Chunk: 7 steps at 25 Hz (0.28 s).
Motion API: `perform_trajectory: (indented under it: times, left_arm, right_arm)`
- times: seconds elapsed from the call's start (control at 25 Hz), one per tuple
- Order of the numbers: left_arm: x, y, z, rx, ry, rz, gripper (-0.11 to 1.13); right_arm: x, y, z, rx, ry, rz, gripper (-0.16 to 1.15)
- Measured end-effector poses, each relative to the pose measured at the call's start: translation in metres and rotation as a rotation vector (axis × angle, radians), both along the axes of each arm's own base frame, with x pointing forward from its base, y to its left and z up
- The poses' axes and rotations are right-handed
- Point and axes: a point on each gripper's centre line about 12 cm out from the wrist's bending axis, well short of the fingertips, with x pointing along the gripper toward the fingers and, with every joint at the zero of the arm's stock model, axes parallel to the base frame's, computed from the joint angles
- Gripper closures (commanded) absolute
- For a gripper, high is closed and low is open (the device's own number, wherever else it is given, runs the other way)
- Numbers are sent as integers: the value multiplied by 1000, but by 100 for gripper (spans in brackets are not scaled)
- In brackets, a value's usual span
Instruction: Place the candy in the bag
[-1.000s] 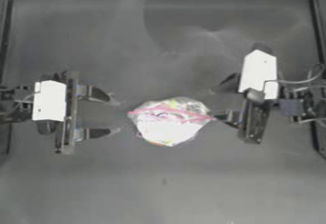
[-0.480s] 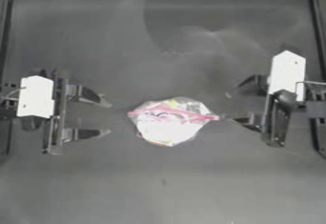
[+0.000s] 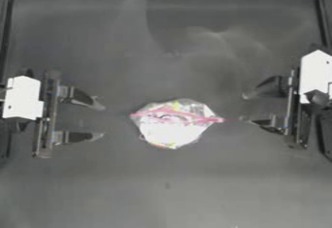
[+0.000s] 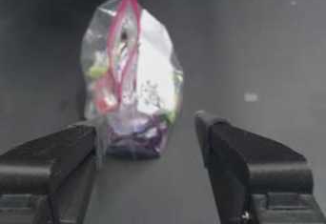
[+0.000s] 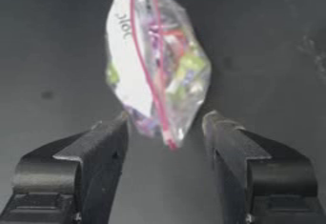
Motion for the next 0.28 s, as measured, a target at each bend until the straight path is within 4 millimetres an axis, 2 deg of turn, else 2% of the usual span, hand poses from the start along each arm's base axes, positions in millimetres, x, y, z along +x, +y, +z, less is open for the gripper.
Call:
perform_trajectory:
  times: [0.28]
  left_arm:
    - [-12,-1,-2,-5,-13,3,12]
  right_arm:
    - [-11,0,-1,8,-16,-4,14]
